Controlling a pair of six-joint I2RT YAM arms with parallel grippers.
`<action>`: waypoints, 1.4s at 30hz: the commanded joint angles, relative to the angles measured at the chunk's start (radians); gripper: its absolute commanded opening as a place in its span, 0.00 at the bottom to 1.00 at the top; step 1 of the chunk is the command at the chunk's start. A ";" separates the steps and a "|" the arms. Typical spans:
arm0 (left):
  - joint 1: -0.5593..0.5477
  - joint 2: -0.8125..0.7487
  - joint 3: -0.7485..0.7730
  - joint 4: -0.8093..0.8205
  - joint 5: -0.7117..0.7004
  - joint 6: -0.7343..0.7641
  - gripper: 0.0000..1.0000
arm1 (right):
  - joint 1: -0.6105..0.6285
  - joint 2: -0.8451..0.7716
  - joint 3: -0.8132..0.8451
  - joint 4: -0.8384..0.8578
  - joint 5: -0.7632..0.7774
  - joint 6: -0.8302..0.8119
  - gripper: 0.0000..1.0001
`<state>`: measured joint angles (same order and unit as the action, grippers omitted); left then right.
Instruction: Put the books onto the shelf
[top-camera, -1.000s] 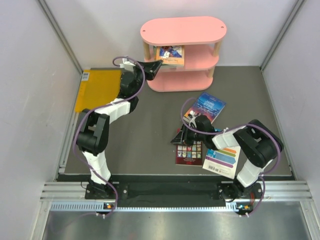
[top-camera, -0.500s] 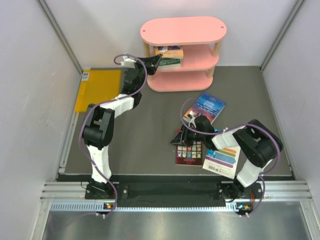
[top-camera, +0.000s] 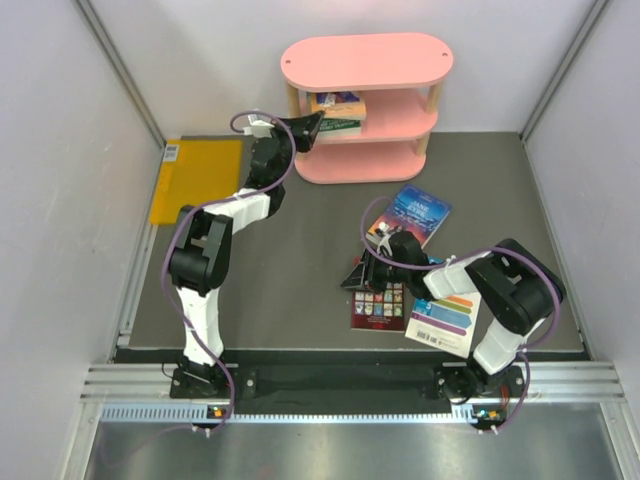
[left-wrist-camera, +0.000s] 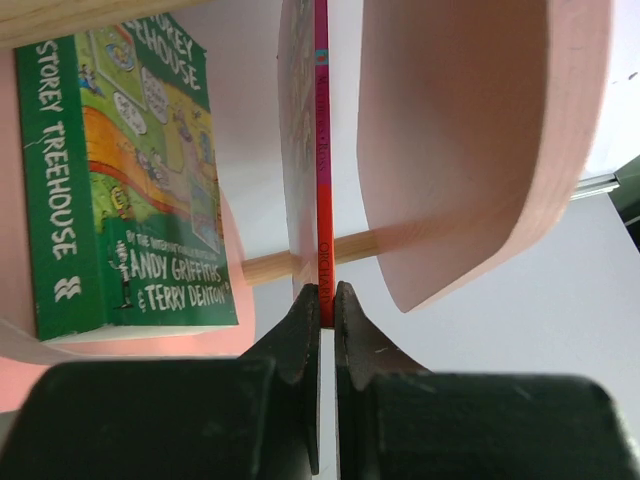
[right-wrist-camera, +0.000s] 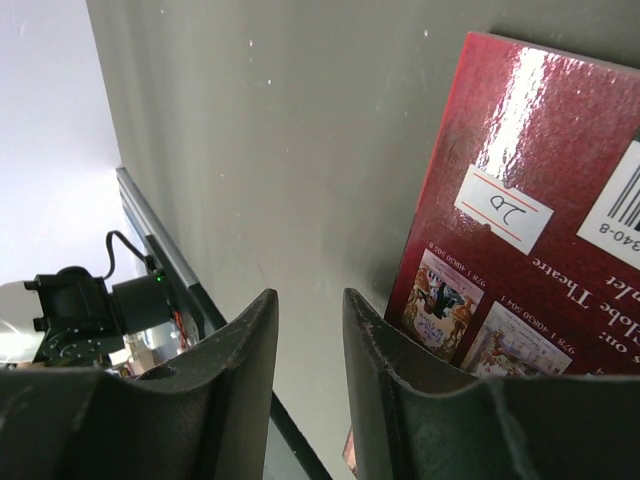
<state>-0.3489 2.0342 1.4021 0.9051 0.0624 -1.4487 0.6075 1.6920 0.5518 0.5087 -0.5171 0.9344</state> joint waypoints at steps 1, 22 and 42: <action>-0.002 0.023 0.025 0.072 0.004 -0.048 0.00 | 0.009 0.012 0.030 0.031 -0.008 -0.022 0.32; 0.028 0.001 0.021 0.005 -0.006 -0.019 0.18 | 0.011 0.012 0.025 0.037 -0.015 -0.020 0.33; 0.041 0.015 0.031 0.003 -0.006 0.002 0.12 | 0.011 0.026 0.031 0.037 -0.026 -0.017 0.33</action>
<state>-0.3138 2.0796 1.4029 0.8482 0.0624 -1.4628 0.6079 1.7107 0.5518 0.5121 -0.5293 0.9348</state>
